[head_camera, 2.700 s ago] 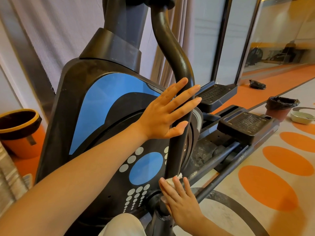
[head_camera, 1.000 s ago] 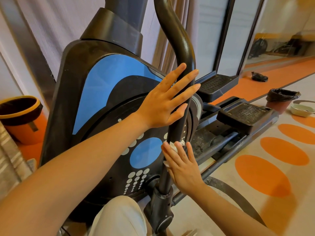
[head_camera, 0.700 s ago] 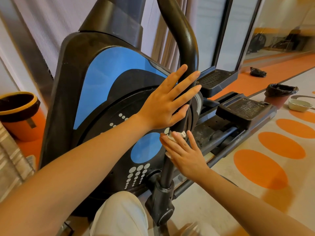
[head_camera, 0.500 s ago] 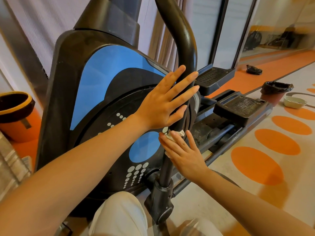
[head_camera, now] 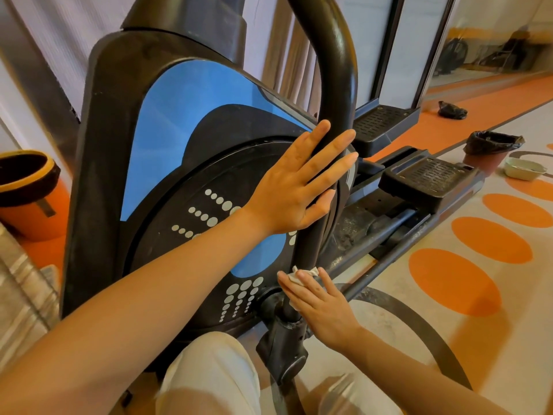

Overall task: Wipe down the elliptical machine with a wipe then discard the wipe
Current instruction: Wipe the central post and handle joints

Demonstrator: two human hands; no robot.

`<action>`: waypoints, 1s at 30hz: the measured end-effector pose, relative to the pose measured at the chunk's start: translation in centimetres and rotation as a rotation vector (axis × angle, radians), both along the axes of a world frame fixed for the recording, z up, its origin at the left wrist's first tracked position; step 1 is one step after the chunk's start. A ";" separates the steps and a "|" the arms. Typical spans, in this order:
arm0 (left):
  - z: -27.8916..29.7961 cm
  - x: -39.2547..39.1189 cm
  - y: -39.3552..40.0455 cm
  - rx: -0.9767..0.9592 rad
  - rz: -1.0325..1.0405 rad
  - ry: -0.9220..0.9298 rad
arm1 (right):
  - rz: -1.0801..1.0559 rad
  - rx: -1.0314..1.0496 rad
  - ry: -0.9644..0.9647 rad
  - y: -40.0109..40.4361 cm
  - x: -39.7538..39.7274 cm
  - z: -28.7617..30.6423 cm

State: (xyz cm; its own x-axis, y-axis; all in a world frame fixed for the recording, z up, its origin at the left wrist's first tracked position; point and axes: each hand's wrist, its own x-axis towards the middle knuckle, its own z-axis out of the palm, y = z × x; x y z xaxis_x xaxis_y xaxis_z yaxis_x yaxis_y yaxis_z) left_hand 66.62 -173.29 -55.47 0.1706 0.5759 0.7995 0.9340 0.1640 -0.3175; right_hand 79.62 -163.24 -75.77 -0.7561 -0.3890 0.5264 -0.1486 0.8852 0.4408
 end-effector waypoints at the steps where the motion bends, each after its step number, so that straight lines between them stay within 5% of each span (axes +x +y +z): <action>1: -0.2 0.0 -0.2 -0.008 0.002 0.006 | -0.013 -0.010 -0.034 -0.2 0.2 -0.2; 9: -3.0 0.3 -1.9 -0.056 0.045 0.143 | 0.035 -0.220 -0.195 -1.5 1.8 0.1; 16: -9.4 0.4 -4.1 -0.297 0.077 0.216 | 0.201 -0.530 -0.393 -1.5 3.7 -2.9; 30: -17.9 1.2 -6.9 -0.448 0.143 0.120 | 0.184 -0.634 -0.326 -3.2 3.8 -5.4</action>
State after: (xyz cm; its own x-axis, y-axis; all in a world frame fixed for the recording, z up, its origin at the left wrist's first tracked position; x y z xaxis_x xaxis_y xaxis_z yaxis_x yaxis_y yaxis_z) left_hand 67.80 -180.24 -73.39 0.1405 0.8835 0.4468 0.8643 0.1107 -0.4907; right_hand 83.45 -166.43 -81.13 -0.8642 -0.2203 0.4523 -0.3555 0.9035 -0.2392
